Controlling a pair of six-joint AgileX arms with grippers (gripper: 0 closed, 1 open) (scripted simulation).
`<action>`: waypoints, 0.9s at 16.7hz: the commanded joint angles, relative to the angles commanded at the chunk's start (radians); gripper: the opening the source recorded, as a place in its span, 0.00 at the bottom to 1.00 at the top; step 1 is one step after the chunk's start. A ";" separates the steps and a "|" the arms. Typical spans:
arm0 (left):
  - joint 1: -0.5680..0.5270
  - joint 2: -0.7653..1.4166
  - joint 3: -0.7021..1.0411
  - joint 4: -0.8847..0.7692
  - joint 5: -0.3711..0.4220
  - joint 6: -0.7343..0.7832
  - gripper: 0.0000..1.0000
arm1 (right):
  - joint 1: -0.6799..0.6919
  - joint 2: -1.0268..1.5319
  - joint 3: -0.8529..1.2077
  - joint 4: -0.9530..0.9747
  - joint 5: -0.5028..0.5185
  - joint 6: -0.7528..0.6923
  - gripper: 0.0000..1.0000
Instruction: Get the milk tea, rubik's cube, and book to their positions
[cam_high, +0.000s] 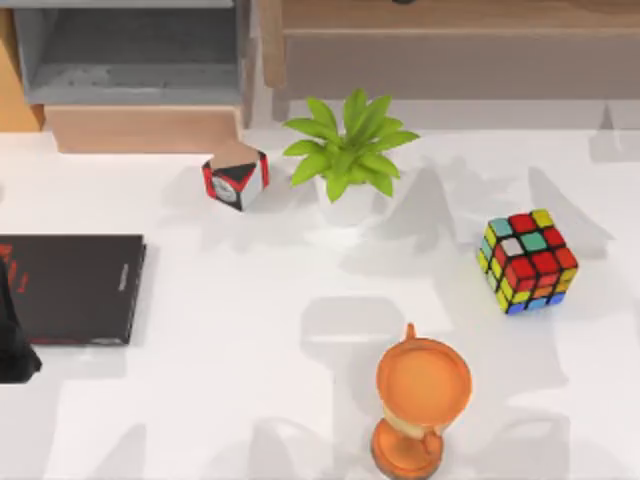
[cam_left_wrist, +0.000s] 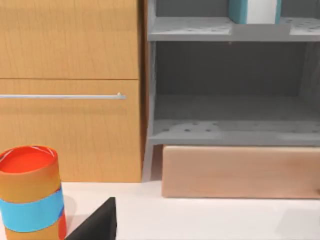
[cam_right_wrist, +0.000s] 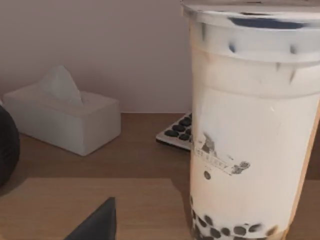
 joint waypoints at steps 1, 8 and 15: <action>0.000 0.000 0.000 0.000 0.000 0.000 1.00 | -0.008 0.058 0.034 0.030 -0.007 0.002 1.00; 0.000 0.000 0.000 0.000 0.000 0.000 1.00 | -0.032 0.218 0.133 0.116 -0.027 0.008 1.00; 0.000 0.000 0.000 0.000 0.000 0.000 1.00 | -0.022 0.268 0.200 0.096 -0.017 0.008 1.00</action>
